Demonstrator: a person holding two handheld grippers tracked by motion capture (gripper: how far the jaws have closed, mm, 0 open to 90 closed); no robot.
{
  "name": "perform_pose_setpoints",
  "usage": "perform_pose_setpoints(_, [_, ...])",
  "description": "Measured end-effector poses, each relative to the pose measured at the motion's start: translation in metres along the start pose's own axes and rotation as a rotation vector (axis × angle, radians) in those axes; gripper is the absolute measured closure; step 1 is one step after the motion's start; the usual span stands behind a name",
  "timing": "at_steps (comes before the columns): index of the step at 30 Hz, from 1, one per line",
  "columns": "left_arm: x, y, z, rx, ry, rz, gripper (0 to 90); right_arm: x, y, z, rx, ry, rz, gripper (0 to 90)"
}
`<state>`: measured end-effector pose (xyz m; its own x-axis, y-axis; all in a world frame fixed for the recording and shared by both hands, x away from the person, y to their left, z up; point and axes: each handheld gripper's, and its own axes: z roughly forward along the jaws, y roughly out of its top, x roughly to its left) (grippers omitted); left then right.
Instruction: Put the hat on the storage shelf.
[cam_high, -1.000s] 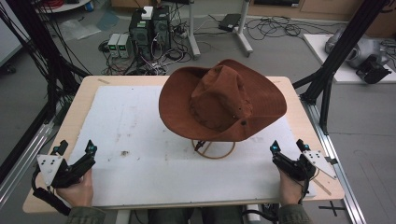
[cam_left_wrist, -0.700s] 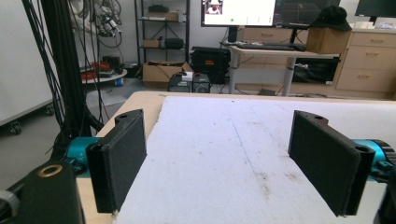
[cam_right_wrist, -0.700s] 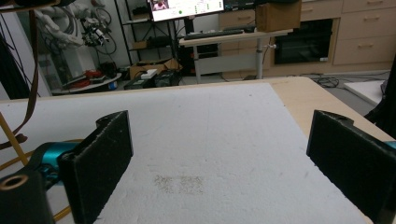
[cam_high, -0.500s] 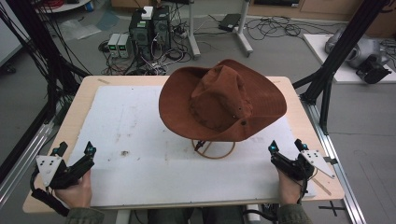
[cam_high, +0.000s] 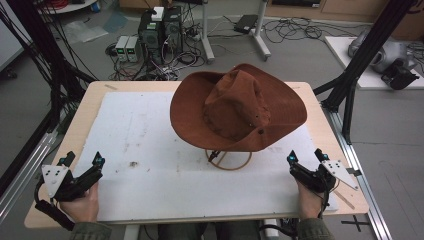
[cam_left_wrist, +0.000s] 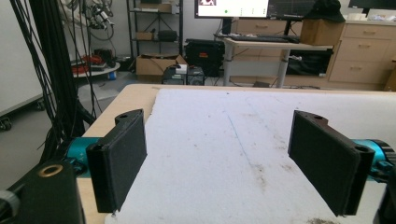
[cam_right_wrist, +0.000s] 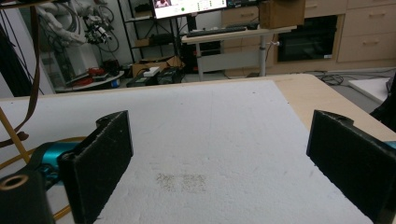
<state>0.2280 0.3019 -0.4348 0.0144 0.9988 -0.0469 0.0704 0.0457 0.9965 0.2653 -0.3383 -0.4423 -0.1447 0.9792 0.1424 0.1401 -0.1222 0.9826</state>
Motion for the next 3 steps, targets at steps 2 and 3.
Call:
perform_pose_setpoints(2, [-0.0003, 0.0004, 0.0005, 0.001, -0.006, 0.004, 19.7, -0.0006, -0.0004, 0.0007, -0.003, -0.001, 0.002, 6.4])
perform_pose_setpoints(3, [-0.0004, 0.0007, 0.0008, 0.006, -0.011, 0.008, 19.7, -0.0005, -0.0003, 0.0009, -0.001, -0.004, 0.008, 6.4])
